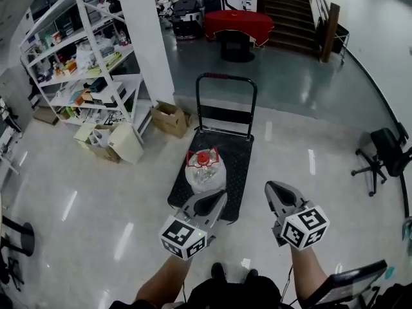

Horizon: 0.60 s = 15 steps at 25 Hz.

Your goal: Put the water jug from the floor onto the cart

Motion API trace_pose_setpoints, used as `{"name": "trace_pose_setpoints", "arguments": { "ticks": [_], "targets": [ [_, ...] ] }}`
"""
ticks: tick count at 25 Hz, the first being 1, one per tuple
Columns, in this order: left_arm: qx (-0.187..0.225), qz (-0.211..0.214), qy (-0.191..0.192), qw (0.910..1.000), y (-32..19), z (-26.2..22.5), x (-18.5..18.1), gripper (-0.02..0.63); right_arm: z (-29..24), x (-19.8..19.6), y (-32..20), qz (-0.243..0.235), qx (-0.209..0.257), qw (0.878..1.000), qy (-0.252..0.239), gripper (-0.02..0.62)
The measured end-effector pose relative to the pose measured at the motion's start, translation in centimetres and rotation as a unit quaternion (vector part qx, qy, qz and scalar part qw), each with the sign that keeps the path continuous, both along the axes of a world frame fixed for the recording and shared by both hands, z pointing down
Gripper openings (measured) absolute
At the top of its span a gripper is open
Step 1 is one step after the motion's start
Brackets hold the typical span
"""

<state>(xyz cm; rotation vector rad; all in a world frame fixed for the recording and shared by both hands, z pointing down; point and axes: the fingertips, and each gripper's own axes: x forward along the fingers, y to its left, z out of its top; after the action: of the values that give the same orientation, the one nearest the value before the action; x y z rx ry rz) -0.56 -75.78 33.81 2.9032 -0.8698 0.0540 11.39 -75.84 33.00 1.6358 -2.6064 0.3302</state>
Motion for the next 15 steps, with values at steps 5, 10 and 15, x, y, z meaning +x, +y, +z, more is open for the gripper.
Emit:
{"name": "trace_pose_setpoints", "arguments": {
  "ticks": [5, 10, 15],
  "targets": [
    [0.011, 0.008, -0.007, 0.9999, 7.3, -1.6, 2.0, 0.002, -1.4, 1.4, 8.3, -0.003, 0.020, 1.000, -0.003, 0.003],
    [0.041, 0.020, -0.021, 0.9987, 18.5, -3.1, 5.2, 0.002, -1.3, 3.3, 18.2, -0.021, 0.022, 0.999, -0.010, 0.003],
    [0.012, -0.006, -0.035, 0.9993, 26.7, -2.0, 7.1, 0.002, -0.2, 6.7, 26.6, -0.017, 0.017, 1.000, -0.017, 0.003]
  ]
}}
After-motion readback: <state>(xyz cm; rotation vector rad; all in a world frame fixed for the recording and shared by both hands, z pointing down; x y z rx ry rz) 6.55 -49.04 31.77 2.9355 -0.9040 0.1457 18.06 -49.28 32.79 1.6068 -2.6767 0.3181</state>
